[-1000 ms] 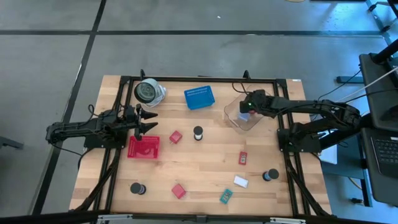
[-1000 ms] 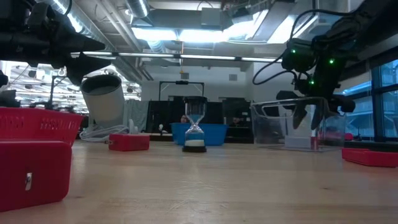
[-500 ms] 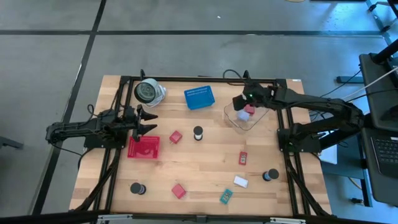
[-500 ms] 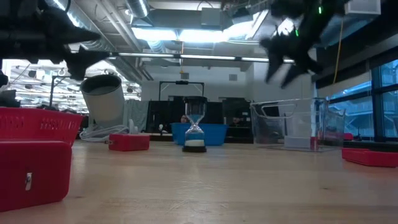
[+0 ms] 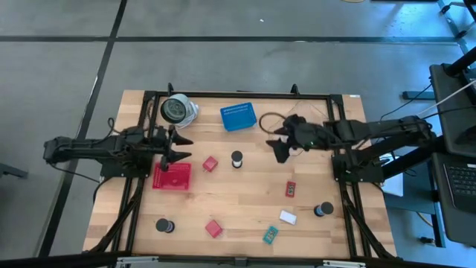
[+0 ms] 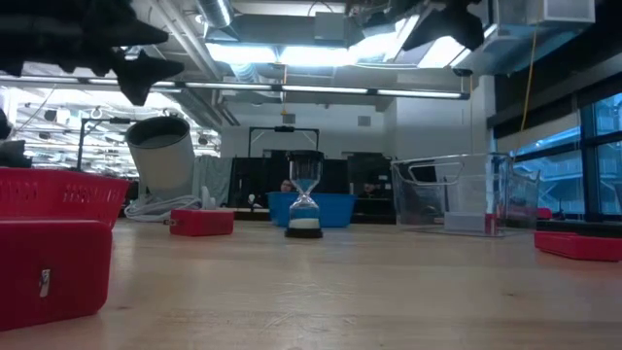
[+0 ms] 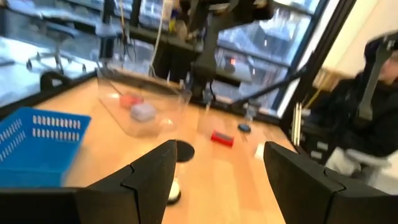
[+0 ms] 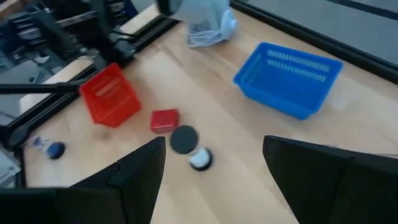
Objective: Pick & Place Office items
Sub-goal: Put the top-left red charger adapter into the transparent bin
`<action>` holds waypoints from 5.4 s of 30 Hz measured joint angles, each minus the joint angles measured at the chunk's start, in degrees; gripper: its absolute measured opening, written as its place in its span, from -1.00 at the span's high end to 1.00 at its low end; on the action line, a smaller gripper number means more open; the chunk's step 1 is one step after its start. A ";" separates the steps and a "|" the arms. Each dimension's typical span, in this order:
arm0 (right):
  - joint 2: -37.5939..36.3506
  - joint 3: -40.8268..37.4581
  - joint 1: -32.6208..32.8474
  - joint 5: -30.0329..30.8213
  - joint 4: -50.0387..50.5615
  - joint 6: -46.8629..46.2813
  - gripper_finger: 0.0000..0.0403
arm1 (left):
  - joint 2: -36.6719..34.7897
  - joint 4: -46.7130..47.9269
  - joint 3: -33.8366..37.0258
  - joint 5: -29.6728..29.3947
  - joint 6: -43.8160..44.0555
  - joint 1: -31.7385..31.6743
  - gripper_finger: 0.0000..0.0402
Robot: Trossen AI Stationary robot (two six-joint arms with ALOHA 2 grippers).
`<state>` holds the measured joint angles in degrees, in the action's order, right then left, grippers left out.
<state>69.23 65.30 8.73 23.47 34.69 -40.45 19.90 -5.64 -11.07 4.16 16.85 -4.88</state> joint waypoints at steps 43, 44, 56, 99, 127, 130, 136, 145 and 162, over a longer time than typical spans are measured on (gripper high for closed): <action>9.84 -0.04 12.76 2.42 -0.14 -2.96 -0.35 | 66.71 29.27 -34.51 -29.39 22.65 17.66 -0.55; 9.84 -0.04 12.76 2.42 -0.17 -2.75 -0.35 | 67.36 29.28 -34.51 -29.77 22.83 17.10 -0.55; 9.81 -0.04 12.76 2.43 -0.15 -0.87 -0.35 | 72.30 29.91 -34.49 -28.18 25.40 14.07 -0.55; 16.10 -0.07 15.17 2.35 -34.33 63.10 -0.35 | 47.65 1.10 -34.75 -3.85 13.68 19.97 -0.07; 20.65 -0.07 12.99 -12.11 -46.54 64.89 -0.35 | 50.86 -7.94 -34.73 3.89 9.34 20.06 -0.07; 20.63 -0.07 12.20 -12.50 -48.03 64.89 -0.35 | 50.86 -8.05 -34.73 4.34 9.32 19.62 -0.07; 20.63 -0.07 10.46 -17.98 -49.24 63.36 -0.35 | 50.86 -9.55 -34.73 5.00 9.32 18.82 -0.07; 20.59 -0.07 9.99 -20.24 -49.93 62.08 -0.35 | 50.86 -12.93 -34.73 8.55 7.81 16.65 -0.07; 20.61 -0.04 7.57 -27.21 -54.48 60.85 0.03 | 53.43 -20.29 -34.66 16.68 6.08 13.48 -0.06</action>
<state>89.84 65.25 16.31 -3.73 -19.79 20.40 73.32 -25.93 -45.73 20.85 22.93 8.60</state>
